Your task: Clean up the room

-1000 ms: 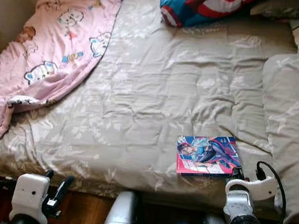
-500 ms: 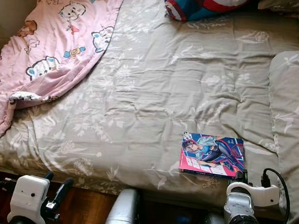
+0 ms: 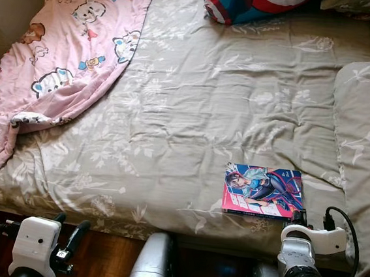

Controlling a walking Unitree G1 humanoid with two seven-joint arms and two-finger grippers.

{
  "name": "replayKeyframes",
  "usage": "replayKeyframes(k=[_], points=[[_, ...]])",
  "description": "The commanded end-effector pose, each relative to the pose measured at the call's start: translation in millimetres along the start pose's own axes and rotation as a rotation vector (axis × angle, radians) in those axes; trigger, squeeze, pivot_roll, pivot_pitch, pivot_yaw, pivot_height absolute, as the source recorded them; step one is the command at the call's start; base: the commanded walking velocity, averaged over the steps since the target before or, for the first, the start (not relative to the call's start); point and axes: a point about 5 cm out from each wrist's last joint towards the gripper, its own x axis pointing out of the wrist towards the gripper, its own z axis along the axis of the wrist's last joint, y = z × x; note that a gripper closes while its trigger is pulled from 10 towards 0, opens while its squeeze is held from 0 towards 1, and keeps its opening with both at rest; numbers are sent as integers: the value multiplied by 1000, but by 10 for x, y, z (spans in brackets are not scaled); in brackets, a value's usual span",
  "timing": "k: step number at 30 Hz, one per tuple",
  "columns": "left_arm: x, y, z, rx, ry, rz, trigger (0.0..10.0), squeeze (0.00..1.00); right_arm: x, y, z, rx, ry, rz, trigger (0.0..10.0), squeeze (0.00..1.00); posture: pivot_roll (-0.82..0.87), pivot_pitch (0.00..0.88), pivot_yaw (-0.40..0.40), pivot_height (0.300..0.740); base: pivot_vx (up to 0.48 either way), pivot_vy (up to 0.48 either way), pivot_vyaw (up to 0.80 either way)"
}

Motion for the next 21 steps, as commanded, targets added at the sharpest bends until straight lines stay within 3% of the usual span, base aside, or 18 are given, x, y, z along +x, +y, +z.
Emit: replayKeyframes(k=[1,12,16,17,18,19,20,21], points=[[-31,42,-67,15,46,18,10000,0,-44,-144,-64,-14,25,-61,10000,800,327,310,201,653,0,0,0],[5,38,-84,13,46,13,10000,0,-72,-211,-103,-16,33,-89,10000,780,317,301,199,653,0,0,0],[92,8,-97,6,35,10,10000,0,-81,-229,-112,-7,30,-98,10000,749,299,281,189,653,0,0,0],[119,-1,-94,4,29,8,10000,0,-80,-227,-109,-6,27,-97,10000,663,293,276,185,653,0,0,0],[130,-5,-92,4,26,7,10000,0,-80,-227,-107,-6,26,-96,10000,663,293,276,185,653,0,0,0],[151,-11,-94,3,23,6,10000,0,-79,-224,-105,-6,24,-95,10000,502,285,268,180,653,0,0,0],[170,-17,-95,0,21,6,10000,0,-77,-221,-101,-3,21,-93,10000,502,282,265,178,653,0,0,0],[222,-29,-99,-6,12,6,10000,0,-77,-214,-98,-9,17,-85,10000,282,270,252,170,653,0,0,0]])
